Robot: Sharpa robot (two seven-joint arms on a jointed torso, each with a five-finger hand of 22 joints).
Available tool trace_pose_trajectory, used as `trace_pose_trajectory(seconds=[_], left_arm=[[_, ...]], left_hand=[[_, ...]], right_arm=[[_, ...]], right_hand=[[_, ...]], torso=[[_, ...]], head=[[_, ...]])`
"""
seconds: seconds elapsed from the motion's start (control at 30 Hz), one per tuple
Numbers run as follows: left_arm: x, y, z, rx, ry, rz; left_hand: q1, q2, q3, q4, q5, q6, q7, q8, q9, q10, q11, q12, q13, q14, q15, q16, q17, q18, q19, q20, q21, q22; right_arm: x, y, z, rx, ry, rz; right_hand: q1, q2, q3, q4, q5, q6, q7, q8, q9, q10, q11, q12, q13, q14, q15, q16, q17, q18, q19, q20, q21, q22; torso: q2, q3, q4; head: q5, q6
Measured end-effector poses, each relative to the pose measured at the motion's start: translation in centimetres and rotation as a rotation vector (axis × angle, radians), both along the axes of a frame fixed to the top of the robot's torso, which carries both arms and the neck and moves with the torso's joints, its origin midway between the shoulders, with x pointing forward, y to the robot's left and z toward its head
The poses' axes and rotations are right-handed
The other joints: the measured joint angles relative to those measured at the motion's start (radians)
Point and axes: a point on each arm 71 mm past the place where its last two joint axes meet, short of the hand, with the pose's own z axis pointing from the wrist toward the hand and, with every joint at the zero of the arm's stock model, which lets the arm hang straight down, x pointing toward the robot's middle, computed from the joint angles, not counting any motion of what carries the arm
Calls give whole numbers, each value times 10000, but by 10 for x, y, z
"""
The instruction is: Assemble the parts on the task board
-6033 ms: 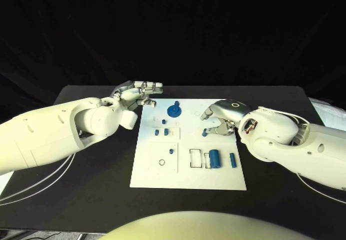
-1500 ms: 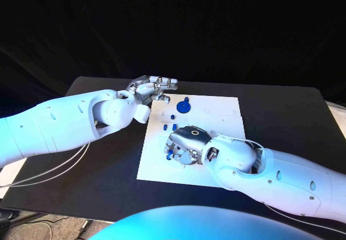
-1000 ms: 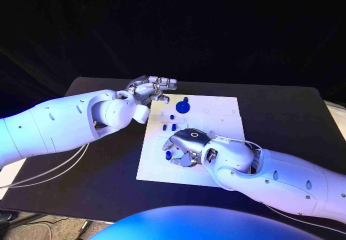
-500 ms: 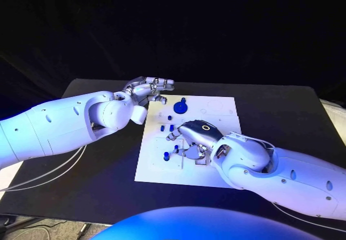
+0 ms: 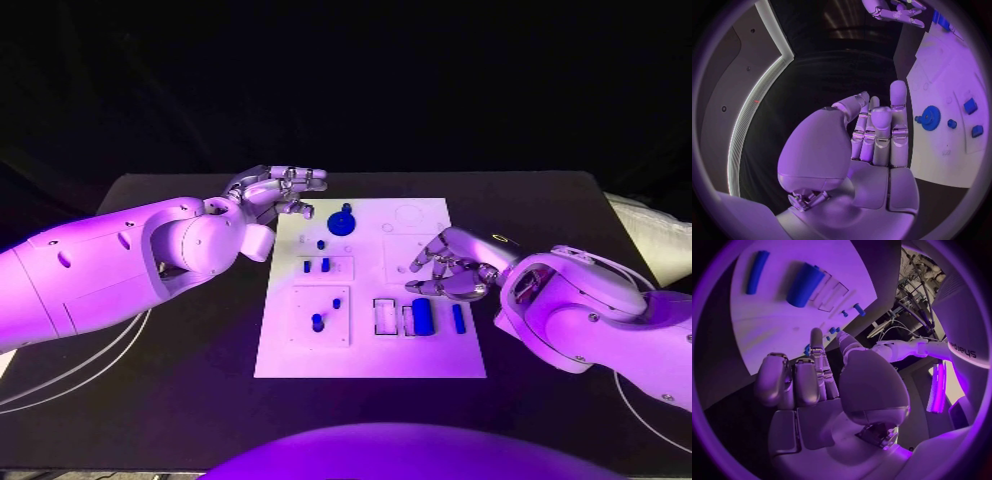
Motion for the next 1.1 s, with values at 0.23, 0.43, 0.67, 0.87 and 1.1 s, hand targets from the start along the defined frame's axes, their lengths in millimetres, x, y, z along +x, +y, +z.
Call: trace_pose_trajectory(seconds=[0.23,0.43,0.67,0.87,1.1], left_arm=[[-1,-1,-2,20,42,-21],[-1,0,-4,32,70,-9],[-1,1,-4,49,85,23],[-1,2,-5,57,92,35],[-1,3,-5,63,99,44]], left_hand=[[0,0,0,0,0,0,0,0,0,0,0,0,-1,1,1,0,0,-1,0,0,0,1],[0,0,0,0,0,0,0,0,0,0,0,0,-2,1,1,0,1,0,0,0,0,1],[0,0,0,0,0,0,0,0,0,0,0,0,-2,2,2,0,1,-1,0,0,0,1],[0,0,0,0,0,0,0,0,0,0,0,0,-3,2,2,0,-2,0,0,0,0,1],[0,0,0,0,-1,0,0,0,0,0,0,48,5,3,4,0,-13,-1,0,0,0,2]], right_arm=[[-10,-20,-14,-571,1120,-1087],[-17,-19,-29,-993,1792,-1267],[-19,-14,-42,-1334,2109,-1255],[-17,-13,-46,-1560,2086,-1249],[-15,-7,-49,-1694,1976,-1144]], right_hand=[[175,153,-1166,1111,-100,-96,-95,191,29,-468,-4,3720,4578,-15,-49,598,523,-1,65,-65,412,547],[80,511,-1788,1235,-364,-226,-57,430,61,-715,31,4651,6006,-16,-47,736,652,-1,64,-65,459,637],[-59,650,-2117,1241,-405,-226,-57,576,95,-715,31,5065,6693,-17,-46,878,806,0,64,-65,574,781],[-76,667,-2226,1234,-405,-226,-57,656,115,-715,31,5191,6895,-17,-45,891,815,0,64,-65,574,823],[17,759,-2286,1228,-404,-222,-59,740,169,-714,32,5249,7056,-17,-45,930,814,0,64,-65,612,847]], torso=[[-12,6,-113],[-12,3,-119],[0,5,-101],[7,1,-97],[12,0,-99]], head=[[-132,41],[-175,81],[-165,75],[-152,41],[-153,-1]])
